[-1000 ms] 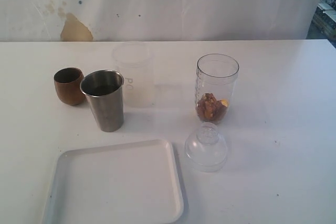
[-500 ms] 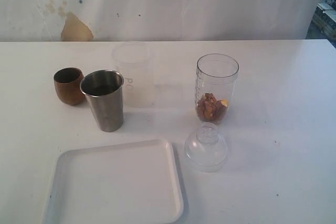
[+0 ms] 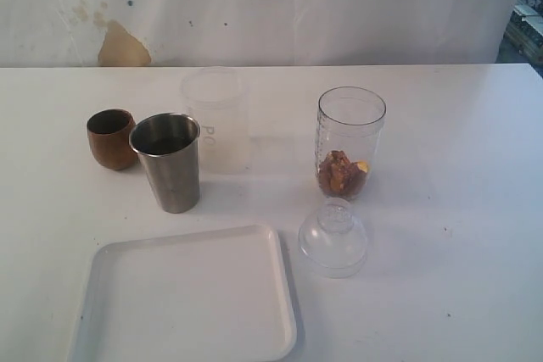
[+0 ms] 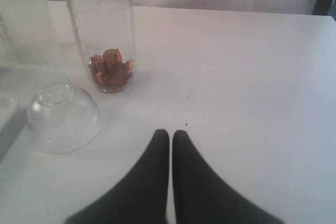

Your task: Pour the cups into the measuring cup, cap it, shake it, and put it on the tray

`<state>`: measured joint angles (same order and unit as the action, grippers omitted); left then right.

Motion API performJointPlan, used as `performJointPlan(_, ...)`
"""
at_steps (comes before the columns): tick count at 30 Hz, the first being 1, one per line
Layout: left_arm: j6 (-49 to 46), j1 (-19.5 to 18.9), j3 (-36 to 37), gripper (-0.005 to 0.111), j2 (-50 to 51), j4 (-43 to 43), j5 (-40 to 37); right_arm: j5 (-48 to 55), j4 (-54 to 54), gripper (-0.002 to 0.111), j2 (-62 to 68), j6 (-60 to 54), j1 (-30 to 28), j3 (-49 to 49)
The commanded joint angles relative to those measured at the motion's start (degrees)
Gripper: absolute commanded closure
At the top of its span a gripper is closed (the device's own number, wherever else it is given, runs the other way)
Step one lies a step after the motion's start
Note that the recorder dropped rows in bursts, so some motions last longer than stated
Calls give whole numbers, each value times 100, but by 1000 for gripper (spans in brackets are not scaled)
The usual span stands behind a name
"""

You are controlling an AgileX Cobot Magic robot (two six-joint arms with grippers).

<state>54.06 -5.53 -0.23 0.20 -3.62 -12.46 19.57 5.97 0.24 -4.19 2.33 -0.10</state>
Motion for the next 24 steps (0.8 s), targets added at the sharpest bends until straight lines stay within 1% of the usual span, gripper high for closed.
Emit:
performJointPlan(1, -31, 41, 23, 107, -20, -29, 82, -32, -2, 106, -24, -31, -11, 10)
performJointPlan(5, -50, 41, 23, 107, -20, -29, -123, -32, -2, 106, -24, -31, -11, 10)
performJointPlan(7, -444, 41, 23, 107, -20, -29, -94, -32, -2, 106, -24, -31, -11, 10)
performJointPlan(9, -1149, 41, 23, 107, -20, -29, -84, -32, -2, 106, -24, -31, -11, 10)
performJointPlan(12, -2458, 41, 23, 107, -20, -29, -84, -32, -2, 106, -24, -31, -11, 10)
performJointPlan(13, -3328, 41, 23, 107, -20, -29, -84, -32, -2, 106, -24, -31, -11, 10)
performJointPlan(15, -4773, 41, 23, 107, -20, -29, -84, -32, -2, 106, -24, -31, -11, 10)
performJointPlan(16, -5320, 41, 23, 107, -20, -29, -84, -32, -2, 106, -24, -31, -11, 10)
performJointPlan(17, -5580, 41, 23, 107, -20, -29, -84, -32, -2, 106, -24, -31, -11, 10)
performJointPlan(20, -5369, 41, 23, 107, -20, -29, -84, -32, -2, 106, -24, -31, -11, 10)
performJointPlan(24, -5371, 41, 23, 107, -20, -29, -72, -32, -2, 106, -24, -31, -11, 10)
